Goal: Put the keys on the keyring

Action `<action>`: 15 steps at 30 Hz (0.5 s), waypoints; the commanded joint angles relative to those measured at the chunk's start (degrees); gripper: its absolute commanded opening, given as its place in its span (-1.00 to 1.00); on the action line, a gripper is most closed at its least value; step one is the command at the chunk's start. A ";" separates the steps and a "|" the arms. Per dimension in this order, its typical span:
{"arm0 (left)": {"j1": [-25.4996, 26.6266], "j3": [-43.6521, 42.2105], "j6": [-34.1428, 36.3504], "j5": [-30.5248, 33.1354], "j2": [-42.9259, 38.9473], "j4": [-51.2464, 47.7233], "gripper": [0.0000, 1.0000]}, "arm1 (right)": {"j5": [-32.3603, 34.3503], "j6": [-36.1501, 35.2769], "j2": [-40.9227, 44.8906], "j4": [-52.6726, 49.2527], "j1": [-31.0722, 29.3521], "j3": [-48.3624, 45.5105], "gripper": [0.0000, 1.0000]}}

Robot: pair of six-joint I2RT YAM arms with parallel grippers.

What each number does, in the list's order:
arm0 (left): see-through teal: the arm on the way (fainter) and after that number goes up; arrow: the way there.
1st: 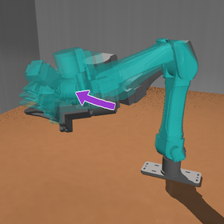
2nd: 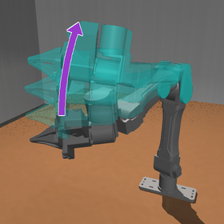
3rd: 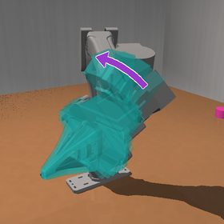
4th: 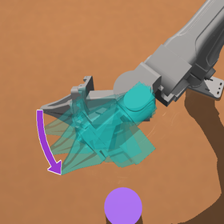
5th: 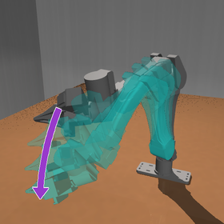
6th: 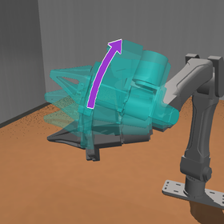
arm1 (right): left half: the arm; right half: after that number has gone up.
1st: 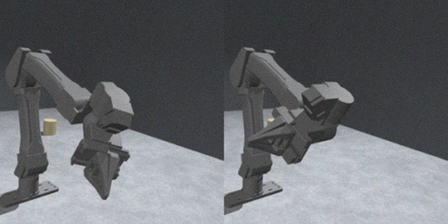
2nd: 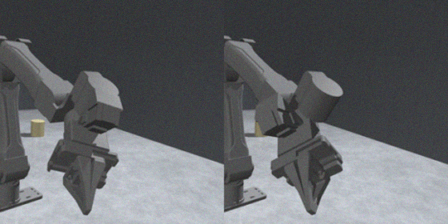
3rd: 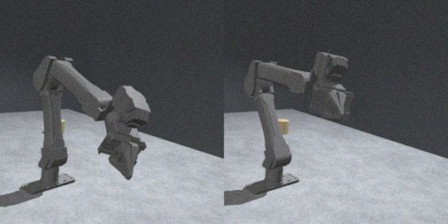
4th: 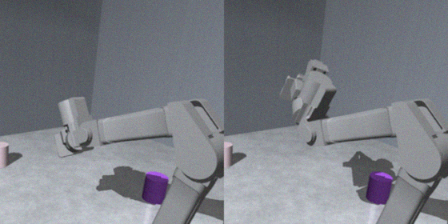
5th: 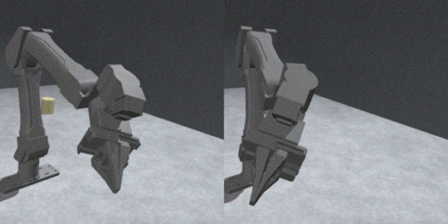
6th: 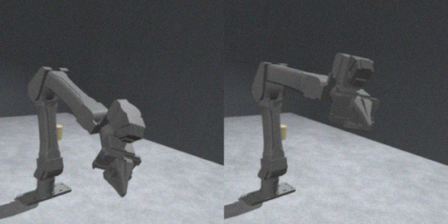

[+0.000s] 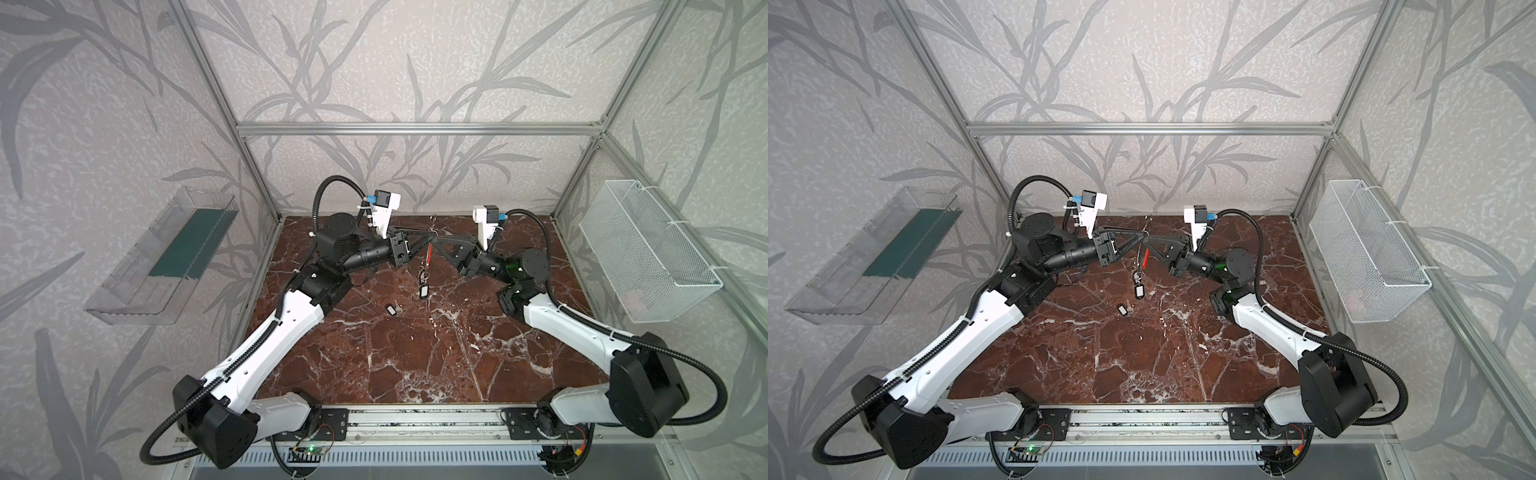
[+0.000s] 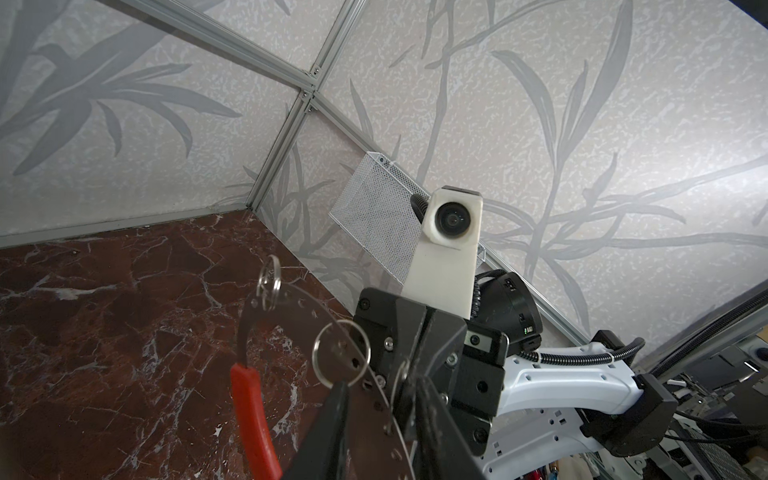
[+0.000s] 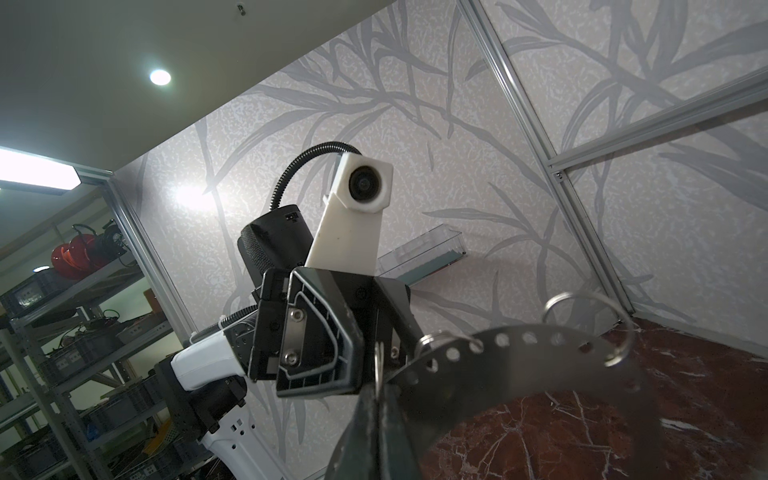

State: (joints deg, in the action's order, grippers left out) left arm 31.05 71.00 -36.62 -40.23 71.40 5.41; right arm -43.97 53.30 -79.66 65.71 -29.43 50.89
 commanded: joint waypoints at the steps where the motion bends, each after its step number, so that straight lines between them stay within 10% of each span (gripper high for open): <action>1: 0.46 0.05 -1.17 -1.02 0.34 3.24 -0.56 | 0.28 -0.39 0.51 2.93 -0.10 0.77 -1.00; 12: 0.77 0.69 0.41 -1.17 0.64 0.75 -1.00 | 0.46 -0.47 -0.10 2.89 -0.08 0.79 -1.00; 15: 0.67 2.11 2.64 -1.08 0.66 -2.82 -1.00 | 0.04 -0.14 0.18 2.41 0.72 0.29 -0.71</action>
State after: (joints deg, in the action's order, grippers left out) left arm 31.33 71.20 -36.03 -40.07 71.83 5.87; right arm -43.94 53.41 -79.72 66.06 -29.17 50.87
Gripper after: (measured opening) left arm 0.049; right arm 0.127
